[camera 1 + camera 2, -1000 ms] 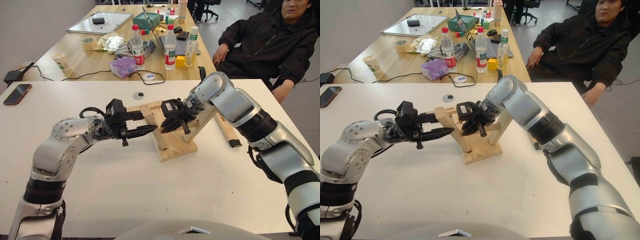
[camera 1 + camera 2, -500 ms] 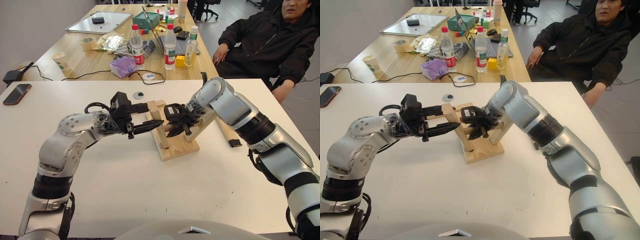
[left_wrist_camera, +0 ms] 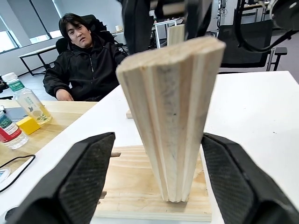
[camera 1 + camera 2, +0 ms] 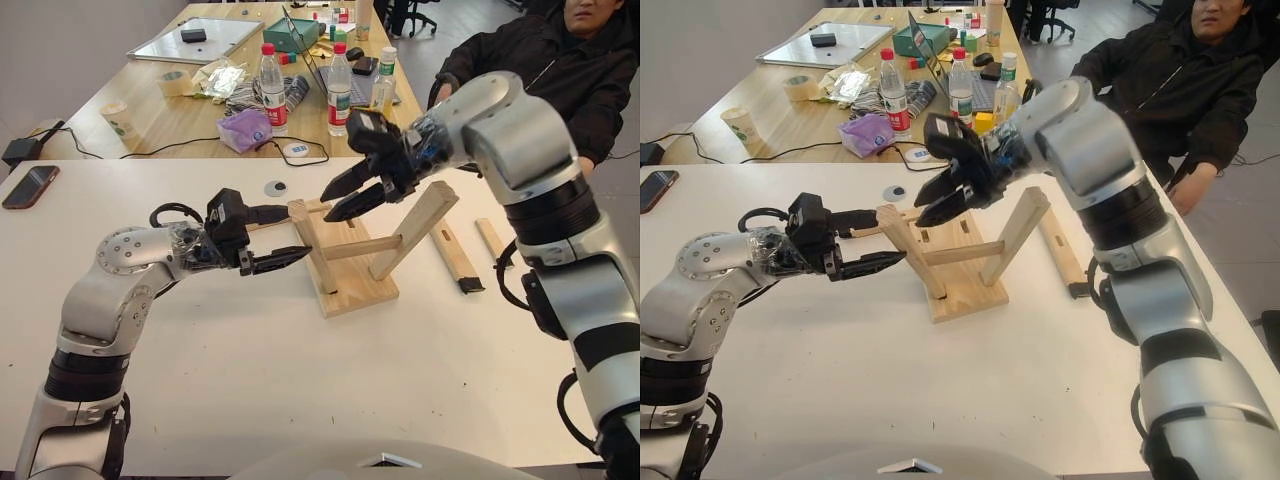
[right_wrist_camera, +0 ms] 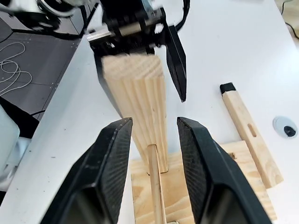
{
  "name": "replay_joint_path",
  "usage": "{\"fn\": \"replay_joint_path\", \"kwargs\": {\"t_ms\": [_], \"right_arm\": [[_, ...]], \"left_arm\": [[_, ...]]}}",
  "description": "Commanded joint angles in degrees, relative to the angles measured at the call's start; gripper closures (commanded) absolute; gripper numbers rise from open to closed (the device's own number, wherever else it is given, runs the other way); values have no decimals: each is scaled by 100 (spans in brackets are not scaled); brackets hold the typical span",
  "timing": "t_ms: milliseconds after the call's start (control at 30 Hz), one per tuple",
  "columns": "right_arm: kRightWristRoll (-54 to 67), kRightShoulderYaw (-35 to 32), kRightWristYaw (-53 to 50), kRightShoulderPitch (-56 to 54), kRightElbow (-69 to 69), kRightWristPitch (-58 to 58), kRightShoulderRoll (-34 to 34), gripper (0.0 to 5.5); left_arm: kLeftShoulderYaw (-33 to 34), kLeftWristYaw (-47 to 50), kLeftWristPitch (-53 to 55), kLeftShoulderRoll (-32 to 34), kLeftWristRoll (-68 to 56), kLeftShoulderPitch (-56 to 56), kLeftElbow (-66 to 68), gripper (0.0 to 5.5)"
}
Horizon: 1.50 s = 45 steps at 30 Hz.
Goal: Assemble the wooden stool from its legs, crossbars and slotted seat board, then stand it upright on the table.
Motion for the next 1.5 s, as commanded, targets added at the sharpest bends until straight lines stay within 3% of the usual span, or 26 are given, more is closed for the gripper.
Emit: {"fn": "replay_joint_path", "kwargs": {"t_ms": [33,100,200,333,433,533,633,767,900,1000,1167,1267,1400,1500], "right_arm": [[134,-1230,-840,-709,1230,-67,-347,374],[197,-1952,-1701,-566,1757,-235,-359,413],[234,-2871,-3054,538,1413,-188,-252,463],[-244,-3537,-5248,3090,-551,-137,427,532],[-400,-3724,-6531,4602,-2200,139,1355,550],[-495,-3631,-7132,5270,-3010,262,1777,550],[-432,-3359,-7326,5434,-3245,405,1926,550],[-140,-2317,-7229,5356,-3768,793,2245,550],[295,-1325,-7009,5254,-4332,1442,2496,550],[343,-1316,-6889,5325,-4415,1690,2387,550],[294,-1812,-6564,5539,-4128,1791,1734,550],[53,-2139,-6559,5537,-3490,1225,1327,550],[656,-3292,-6878,4239,-3155,-268,1960,550],[1555,-3621,-6745,3367,-3515,-681,2281,550]], "left_arm": [[689,471,232,-34,-207,283,182,217],[1140,939,363,-163,-312,529,168,253],[2014,1366,586,-351,-821,1221,-242,296],[3017,2540,1075,-764,-1323,1651,-197,359],[3157,4523,1289,-1561,-808,1229,248,407],[2865,5733,1393,-2124,-242,1259,45,451],[2232,6079,1699,-2629,-245,1079,-197,499],[405,6088,2601,-3440,-596,687,-1133,545],[-336,6091,3355,-3938,-1178,404,-1814,545],[-76,6124,3555,-3846,-1179,410,-1827,545],[868,5768,3440,-2563,-592,649,-1348,545],[1555,5572,3090,-1984,-326,538,-778,545],[2241,5334,2820,-1727,-670,-266,-482,545],[2409,5132,2935,-1759,-1370,-899,-758,545]]}}
